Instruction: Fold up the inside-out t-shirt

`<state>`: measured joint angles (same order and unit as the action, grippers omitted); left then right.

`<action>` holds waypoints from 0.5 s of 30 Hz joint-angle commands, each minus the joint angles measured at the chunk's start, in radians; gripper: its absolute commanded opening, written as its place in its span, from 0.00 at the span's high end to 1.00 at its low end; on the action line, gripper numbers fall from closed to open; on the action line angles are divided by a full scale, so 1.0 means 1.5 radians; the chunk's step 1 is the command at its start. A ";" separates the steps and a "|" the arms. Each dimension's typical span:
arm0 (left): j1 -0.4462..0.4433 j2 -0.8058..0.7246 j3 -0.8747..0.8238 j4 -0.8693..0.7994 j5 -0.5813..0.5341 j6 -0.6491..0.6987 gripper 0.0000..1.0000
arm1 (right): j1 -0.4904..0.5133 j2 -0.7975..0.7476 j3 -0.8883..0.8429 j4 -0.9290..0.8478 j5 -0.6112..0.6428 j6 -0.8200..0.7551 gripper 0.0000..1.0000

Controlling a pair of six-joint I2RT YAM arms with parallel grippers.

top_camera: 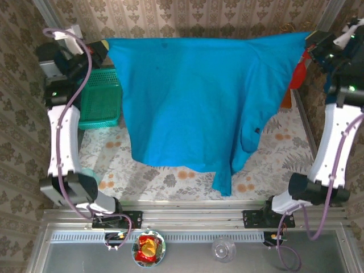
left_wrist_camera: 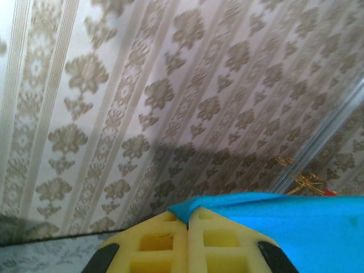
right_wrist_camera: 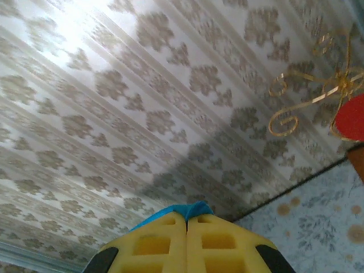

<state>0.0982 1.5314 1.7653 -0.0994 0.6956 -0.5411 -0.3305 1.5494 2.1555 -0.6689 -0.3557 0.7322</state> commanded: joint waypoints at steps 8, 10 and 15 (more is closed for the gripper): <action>-0.006 0.309 0.415 0.111 -0.017 -0.203 1.00 | 0.026 0.343 0.546 -0.008 0.046 0.095 1.00; -0.017 0.367 0.545 0.035 -0.030 -0.182 1.00 | 0.017 0.349 0.546 0.023 0.048 0.126 1.00; -0.024 0.425 0.649 -0.020 -0.019 -0.169 1.00 | 0.013 0.273 0.382 0.077 0.035 0.111 1.00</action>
<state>0.0414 2.1757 2.6987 -0.1017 0.6930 -0.7692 -0.2928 2.0254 2.7987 -0.6312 -0.3443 0.8787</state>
